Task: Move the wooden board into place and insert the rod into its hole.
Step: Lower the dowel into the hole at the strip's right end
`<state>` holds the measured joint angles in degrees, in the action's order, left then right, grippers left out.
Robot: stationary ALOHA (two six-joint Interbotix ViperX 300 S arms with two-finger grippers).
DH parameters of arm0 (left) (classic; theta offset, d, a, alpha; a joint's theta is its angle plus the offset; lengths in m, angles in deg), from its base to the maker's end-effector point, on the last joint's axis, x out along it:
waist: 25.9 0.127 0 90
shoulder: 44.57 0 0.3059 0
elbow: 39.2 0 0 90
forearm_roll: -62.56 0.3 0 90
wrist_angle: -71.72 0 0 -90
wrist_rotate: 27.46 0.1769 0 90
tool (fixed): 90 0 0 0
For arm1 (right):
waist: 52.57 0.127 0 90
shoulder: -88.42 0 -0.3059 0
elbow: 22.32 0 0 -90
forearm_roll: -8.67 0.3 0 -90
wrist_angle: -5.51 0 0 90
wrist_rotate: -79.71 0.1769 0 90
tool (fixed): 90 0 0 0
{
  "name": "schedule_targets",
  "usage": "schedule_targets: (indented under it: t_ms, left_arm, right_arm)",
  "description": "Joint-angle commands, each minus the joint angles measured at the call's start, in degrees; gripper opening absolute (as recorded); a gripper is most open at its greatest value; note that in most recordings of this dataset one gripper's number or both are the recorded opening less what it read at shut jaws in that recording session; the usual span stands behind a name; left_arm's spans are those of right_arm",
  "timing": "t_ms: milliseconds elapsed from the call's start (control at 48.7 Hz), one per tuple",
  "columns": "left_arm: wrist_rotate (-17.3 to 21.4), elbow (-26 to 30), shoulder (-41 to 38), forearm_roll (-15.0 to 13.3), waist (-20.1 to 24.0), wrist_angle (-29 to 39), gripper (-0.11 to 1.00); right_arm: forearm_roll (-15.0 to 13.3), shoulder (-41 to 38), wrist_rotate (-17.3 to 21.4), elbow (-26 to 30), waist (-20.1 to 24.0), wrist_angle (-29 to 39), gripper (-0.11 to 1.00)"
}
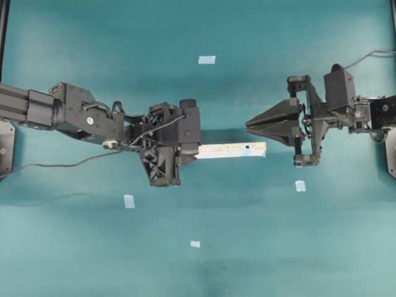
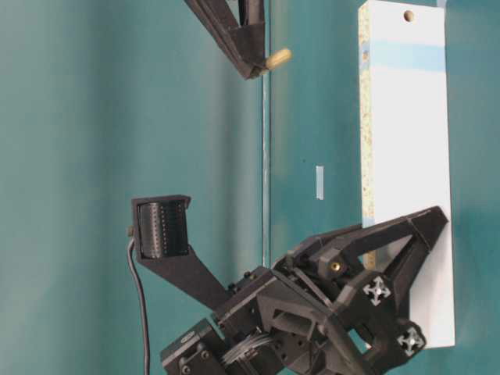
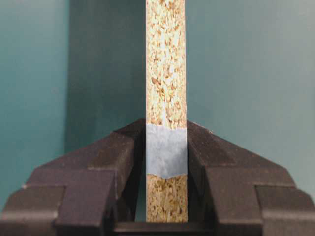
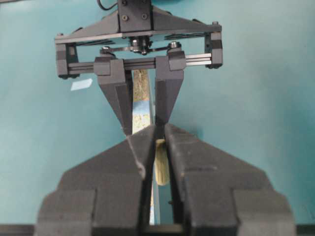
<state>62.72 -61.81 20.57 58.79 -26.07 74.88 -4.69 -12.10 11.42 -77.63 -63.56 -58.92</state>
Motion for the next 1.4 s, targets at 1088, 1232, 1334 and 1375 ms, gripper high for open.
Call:
schedule_targets:
  t_ms: [1088,1232,1334,1375]
  left_arm:
    - [-0.35,0.79,1.49,0.0,-0.44,-0.18,0.21]
    - [-0.35,0.79,1.49,0.0,-0.44,-0.18,0.21]
    - [-0.35,0.79,1.49,0.0,-0.44,-0.18,0.21]
    - [-0.35,0.79,1.49,0.0,-0.44,-0.18,0.21]
  right_arm:
    - [-0.26,-7.73,-0.79,2.37,2.99,-1.14,0.09]
    - [-0.26,-7.91,-0.97,2.29,2.99,-0.97,0.09]
    - [-0.26,-7.91,-1.05,2.29,2.99,-0.97,0.09]
    - [-0.18,-7.91,-1.05,2.29,2.99,-0.97,0.09]
